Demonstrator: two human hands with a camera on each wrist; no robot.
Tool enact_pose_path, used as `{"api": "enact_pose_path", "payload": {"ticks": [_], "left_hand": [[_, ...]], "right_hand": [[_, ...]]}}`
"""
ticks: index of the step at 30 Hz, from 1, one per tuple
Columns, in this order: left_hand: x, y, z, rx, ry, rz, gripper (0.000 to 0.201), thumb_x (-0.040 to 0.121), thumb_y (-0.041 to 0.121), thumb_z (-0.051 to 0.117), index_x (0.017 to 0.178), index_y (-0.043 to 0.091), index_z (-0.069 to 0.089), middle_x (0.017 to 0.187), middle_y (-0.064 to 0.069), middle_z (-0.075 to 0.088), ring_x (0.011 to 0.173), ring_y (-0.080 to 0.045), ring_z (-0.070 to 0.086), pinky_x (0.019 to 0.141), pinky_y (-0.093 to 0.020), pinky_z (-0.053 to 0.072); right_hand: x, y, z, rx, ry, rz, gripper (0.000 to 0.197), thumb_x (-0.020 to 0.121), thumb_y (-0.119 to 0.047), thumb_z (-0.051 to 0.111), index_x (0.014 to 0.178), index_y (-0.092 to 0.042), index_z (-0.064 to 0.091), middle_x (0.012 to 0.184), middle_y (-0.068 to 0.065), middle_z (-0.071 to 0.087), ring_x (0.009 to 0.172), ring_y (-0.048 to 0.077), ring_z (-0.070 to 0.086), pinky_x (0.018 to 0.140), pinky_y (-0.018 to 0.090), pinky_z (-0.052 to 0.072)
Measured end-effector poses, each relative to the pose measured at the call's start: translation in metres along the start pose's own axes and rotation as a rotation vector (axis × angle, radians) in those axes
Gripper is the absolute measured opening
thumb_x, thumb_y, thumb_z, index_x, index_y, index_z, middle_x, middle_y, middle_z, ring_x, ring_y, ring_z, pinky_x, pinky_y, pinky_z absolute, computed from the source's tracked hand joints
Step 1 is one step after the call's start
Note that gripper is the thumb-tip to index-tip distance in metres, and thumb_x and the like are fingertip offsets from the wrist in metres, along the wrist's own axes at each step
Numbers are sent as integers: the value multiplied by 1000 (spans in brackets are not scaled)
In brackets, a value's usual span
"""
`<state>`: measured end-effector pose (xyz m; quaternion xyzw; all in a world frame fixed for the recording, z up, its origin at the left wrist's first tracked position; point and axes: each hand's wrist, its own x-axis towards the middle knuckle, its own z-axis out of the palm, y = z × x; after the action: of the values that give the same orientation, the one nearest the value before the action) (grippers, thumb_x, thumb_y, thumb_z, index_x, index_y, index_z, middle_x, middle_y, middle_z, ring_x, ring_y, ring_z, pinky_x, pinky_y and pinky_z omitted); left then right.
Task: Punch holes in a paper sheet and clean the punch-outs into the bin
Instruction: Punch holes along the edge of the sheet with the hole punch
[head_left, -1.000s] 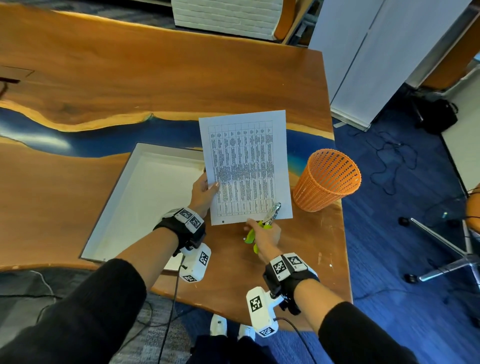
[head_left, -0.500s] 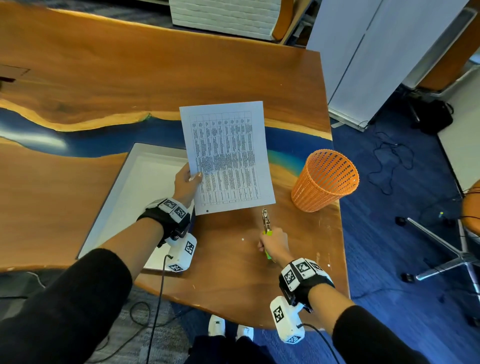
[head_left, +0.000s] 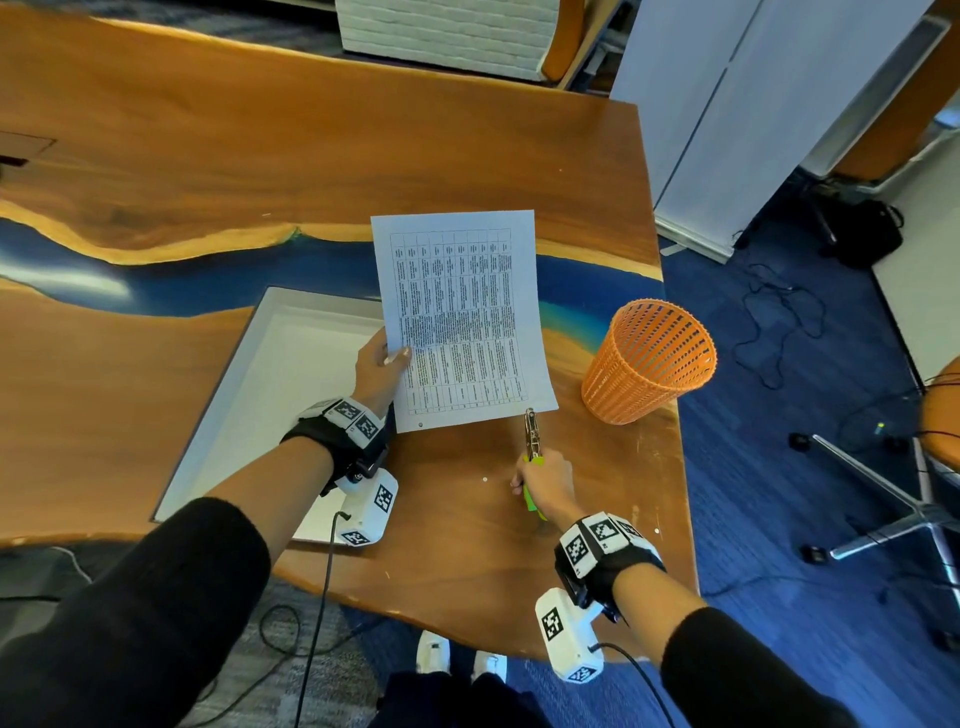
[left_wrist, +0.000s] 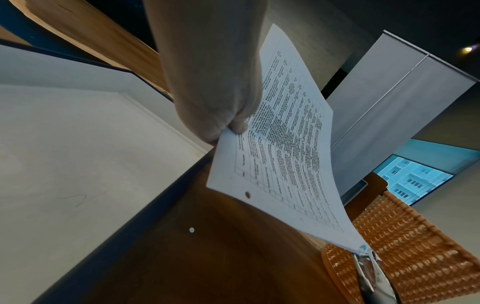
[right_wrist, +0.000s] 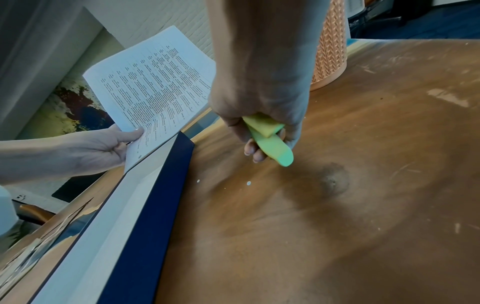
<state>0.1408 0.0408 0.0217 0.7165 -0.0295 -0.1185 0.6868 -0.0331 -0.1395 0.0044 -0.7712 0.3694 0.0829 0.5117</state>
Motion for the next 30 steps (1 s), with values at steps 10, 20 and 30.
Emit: {"api": "enact_pose_path", "payload": {"ticks": [10, 20, 30], "left_hand": [[-2, 4, 3, 20, -20, 20, 36, 95, 4, 51, 131, 1, 51, 128, -22, 58, 116, -40, 57, 95, -59, 48], [-8, 5, 11, -3, -44, 26, 38, 94, 1, 50, 133, 1, 50, 130, -23, 57, 117, -41, 57, 95, -57, 48], [-14, 8, 13, -2, -68, 31, 38, 94, 0, 50, 132, -1, 49, 129, -25, 57, 106, -34, 60, 90, -47, 53]], "right_hand": [[-2, -4, -2, 47, 1, -21, 23, 85, -7, 44, 65, -12, 54, 63, 11, 63, 50, 20, 57, 52, 27, 47], [2, -3, -1, 35, 14, 60, 18, 75, 0, 41, 59, -5, 49, 62, 16, 53, 44, 23, 47, 43, 23, 43], [0, 0, 1, 39, 10, 119, 21, 70, 5, 41, 54, -6, 47, 73, 19, 52, 39, 24, 44, 38, 22, 38]]}}
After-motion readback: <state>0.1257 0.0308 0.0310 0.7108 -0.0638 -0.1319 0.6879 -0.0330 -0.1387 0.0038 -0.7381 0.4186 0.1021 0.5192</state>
